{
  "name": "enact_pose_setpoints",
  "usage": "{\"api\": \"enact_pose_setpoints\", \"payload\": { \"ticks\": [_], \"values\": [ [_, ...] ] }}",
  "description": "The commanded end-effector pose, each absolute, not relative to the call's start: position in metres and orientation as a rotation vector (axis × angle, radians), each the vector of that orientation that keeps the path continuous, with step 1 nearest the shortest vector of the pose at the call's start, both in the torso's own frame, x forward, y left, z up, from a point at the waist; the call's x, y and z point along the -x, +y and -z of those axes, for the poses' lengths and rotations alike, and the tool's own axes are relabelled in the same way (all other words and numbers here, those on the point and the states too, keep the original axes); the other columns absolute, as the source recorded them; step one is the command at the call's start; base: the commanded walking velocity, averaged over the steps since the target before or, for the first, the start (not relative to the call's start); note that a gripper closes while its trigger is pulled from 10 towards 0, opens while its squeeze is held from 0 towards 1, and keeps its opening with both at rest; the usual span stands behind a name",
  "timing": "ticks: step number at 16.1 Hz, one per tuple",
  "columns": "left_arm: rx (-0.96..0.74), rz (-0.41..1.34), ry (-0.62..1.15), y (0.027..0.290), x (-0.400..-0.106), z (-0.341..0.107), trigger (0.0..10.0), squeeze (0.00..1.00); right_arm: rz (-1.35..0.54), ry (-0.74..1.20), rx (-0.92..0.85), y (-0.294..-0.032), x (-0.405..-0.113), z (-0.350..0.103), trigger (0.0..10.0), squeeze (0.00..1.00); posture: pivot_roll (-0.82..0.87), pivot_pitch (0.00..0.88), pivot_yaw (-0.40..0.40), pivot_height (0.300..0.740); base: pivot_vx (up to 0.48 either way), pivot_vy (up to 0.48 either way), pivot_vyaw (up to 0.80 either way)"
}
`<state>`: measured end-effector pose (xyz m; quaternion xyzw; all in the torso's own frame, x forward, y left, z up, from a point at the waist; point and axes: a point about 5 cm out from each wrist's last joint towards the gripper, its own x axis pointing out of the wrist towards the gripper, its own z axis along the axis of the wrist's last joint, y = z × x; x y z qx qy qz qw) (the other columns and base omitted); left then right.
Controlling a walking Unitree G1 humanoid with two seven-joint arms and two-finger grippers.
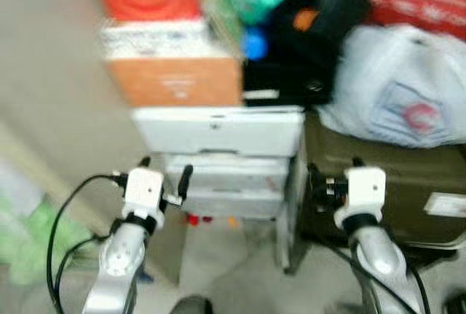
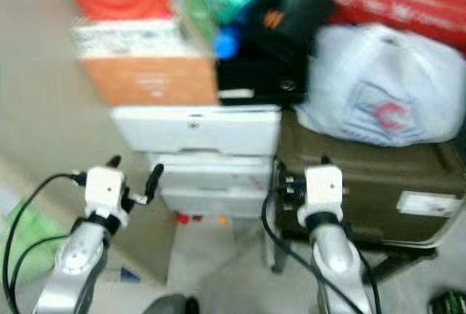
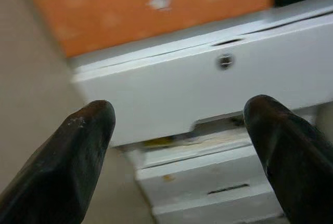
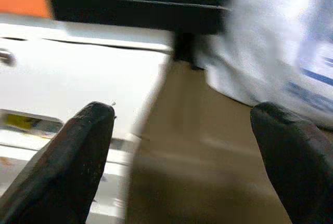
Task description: Clean up the room
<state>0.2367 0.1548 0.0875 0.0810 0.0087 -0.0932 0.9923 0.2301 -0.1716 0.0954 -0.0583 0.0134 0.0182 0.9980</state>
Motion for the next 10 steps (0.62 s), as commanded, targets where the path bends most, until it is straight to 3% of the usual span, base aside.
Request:
{"api": "enact_pose_setpoints", "payload": {
  "ticks": [1, 10],
  "values": [
    [-0.181, 0.169, 0.024, 0.16, -0.235, -0.087, 10.0, 0.0, -0.06, 0.028, 0.105, -0.166, -0.232, -0.095, 10.0, 0.0, -0.06, 0.05, 0.027, 0.74, 0.0, 0.0, 0.8],
    [-0.203, 0.148, 0.012, 0.168, -0.239, -0.089, 10.0, 0.0, -0.055, 0.046, 0.059, -0.162, -0.233, -0.091, 10.0, 0.0, -0.05, 0.052, 0.036, 0.74, 0.0, 0.0, 0.8]
  ]
}}
